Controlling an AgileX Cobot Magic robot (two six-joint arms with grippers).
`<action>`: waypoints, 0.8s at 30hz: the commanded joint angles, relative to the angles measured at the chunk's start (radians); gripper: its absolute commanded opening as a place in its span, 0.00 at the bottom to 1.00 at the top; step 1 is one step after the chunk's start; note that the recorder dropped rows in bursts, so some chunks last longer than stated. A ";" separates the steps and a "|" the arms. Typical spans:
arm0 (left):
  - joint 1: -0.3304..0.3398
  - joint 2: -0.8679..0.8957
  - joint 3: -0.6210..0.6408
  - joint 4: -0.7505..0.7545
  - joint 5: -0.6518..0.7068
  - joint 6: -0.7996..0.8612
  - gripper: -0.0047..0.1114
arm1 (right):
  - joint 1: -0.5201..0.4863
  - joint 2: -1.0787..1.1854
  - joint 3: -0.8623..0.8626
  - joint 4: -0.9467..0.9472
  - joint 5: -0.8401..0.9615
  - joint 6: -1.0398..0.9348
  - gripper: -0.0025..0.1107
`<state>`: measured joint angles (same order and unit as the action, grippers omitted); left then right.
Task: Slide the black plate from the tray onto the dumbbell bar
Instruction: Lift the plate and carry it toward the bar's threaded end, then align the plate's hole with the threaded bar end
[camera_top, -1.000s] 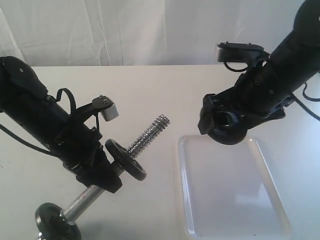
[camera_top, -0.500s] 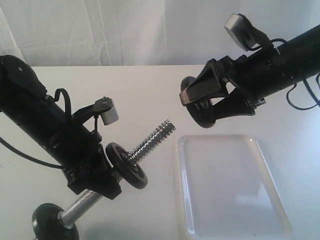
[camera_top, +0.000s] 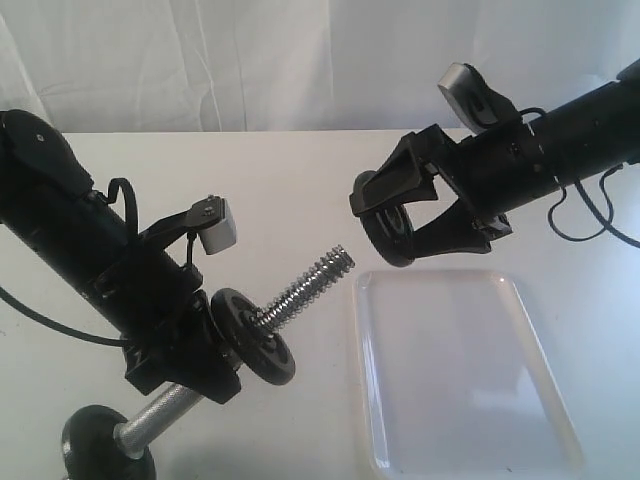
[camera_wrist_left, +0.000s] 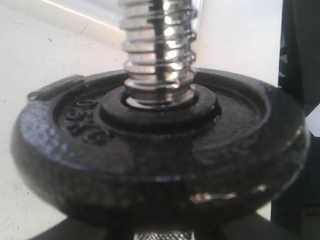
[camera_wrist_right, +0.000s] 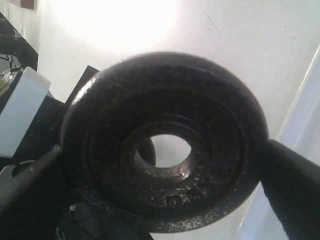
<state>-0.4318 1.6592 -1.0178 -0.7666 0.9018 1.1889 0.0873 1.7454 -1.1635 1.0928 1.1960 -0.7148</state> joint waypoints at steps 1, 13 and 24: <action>-0.001 -0.046 -0.020 -0.116 0.086 0.031 0.04 | 0.020 -0.028 -0.010 0.044 0.025 0.022 0.02; -0.001 -0.046 -0.020 -0.116 0.086 0.031 0.04 | 0.114 -0.039 -0.010 0.029 0.025 0.013 0.02; -0.001 -0.043 -0.020 -0.064 0.033 -0.023 0.04 | 0.112 -0.106 -0.010 -0.021 0.025 0.023 0.02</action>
<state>-0.4318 1.6592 -1.0178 -0.7475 0.8643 1.1496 0.2003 1.6756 -1.1635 1.0273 1.1917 -0.6915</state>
